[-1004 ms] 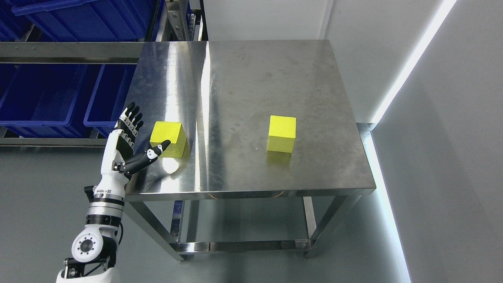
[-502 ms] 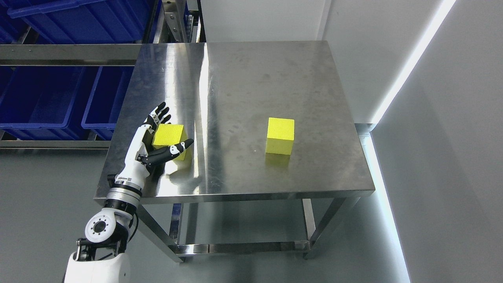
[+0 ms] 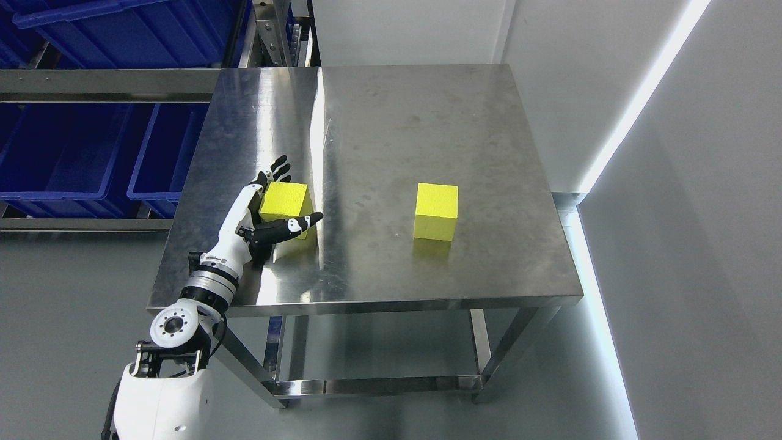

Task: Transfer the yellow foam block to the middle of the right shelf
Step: 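Reach the left hand to the nearer yellow foam cube and grasp it, then lift the yellow cube with the left hand and raise it up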

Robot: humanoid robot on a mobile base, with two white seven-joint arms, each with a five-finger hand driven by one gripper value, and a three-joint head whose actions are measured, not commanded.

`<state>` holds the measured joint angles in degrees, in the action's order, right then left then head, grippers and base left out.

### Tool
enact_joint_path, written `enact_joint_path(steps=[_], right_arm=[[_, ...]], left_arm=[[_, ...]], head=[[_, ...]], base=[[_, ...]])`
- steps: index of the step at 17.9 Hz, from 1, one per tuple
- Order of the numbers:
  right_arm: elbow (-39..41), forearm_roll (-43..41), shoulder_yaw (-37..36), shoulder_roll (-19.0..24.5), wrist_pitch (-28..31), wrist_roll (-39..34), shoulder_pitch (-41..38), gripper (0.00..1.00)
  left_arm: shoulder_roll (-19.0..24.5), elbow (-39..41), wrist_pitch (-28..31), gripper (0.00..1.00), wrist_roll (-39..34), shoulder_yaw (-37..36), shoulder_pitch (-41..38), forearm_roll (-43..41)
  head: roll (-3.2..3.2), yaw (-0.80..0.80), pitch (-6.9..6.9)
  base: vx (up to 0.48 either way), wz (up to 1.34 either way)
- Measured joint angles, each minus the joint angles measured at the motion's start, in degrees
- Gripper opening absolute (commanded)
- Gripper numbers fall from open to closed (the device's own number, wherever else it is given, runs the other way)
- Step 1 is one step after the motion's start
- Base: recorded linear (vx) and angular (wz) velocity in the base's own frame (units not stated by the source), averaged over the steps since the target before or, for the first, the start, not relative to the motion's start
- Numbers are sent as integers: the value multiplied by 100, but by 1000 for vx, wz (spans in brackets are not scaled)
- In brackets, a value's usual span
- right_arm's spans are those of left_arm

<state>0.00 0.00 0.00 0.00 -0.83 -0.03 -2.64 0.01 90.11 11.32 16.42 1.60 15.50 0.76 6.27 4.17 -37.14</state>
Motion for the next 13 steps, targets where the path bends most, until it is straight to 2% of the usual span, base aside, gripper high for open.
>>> enact_joint_path(steps=[3,4,6,7,10,13], right_arm=[[0,0,0,0,0,0,0,100],[0,0,0,0,0,0,0,100],[0,0,0,0,0,0,0,100],[0,0,0,0,0,0,0,100],[0,0,0,0,0,0,0,100],[0,0,0,0,0,0,0,100]], left_arm=[[0,-95,-5,56,53,11,14,-30],[0,-123,-15,41,70,35,13,-36],[-1,-179,-212,5,104,115,-15,-51],[-1,-203,-392,0,114,167,-52,-58],[-1,-280,-1036,0,130,320,-185,-69],[-1,-330,-1373,1,106,459,-273,-66]], head=[[0,0,0],[0,0,0],[0,0,0],[0,0,0],[0,0,0],[0,0,0]], base=[[-2,28],[0,0],[0,0],[-7,-65],[-5,-50],[-2,33]])
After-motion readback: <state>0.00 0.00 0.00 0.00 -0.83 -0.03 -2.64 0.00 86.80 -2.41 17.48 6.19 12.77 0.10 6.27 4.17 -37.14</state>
